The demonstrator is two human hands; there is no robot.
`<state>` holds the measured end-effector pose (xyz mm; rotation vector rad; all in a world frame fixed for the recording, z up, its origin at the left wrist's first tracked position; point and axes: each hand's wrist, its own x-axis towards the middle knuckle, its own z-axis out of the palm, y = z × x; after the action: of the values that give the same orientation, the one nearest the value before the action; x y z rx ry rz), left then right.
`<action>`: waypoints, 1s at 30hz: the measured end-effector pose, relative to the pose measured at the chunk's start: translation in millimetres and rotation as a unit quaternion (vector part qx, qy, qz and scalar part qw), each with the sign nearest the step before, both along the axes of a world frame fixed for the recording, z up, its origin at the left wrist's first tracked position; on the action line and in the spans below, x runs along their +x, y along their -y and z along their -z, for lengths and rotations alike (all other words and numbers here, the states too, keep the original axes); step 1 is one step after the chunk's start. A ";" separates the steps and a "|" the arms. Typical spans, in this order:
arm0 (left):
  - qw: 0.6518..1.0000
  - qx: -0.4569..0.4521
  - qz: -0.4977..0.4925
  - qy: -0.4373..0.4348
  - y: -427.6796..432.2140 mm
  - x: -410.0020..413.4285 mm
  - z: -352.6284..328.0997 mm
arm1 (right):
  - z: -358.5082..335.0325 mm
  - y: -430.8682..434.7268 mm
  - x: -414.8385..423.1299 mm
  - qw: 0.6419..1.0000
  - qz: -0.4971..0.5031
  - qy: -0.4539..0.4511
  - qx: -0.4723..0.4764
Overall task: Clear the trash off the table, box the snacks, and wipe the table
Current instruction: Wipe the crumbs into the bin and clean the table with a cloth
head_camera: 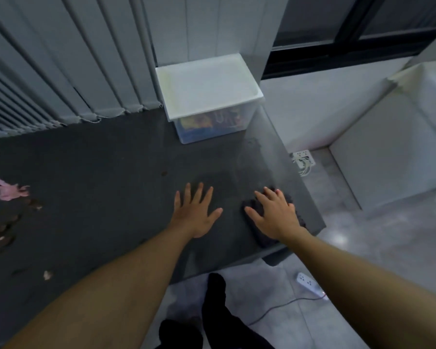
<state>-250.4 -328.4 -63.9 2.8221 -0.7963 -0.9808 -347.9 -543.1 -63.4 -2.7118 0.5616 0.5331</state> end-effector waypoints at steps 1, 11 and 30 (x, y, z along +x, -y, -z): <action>1.000 0.020 0.001 -0.019 2.1 -1.5 6.5 | 6.5 2.0 -5.5 1.000 -0.004 -0.019 -0.007; 0.996 0.049 0.002 -0.070 1.2 -9.3 45.3 | 43.1 1.7 -25.0 0.992 -0.039 0.035 -0.116; 0.997 -0.044 -0.046 0.036 -58.9 19.3 12.7 | 19.6 -34.3 62.8 0.972 -0.128 0.183 0.066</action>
<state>-231.0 -269.5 -76.6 2.8044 -0.6915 -0.8139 -285.1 -508.9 -83.0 -2.6737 0.0776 0.1119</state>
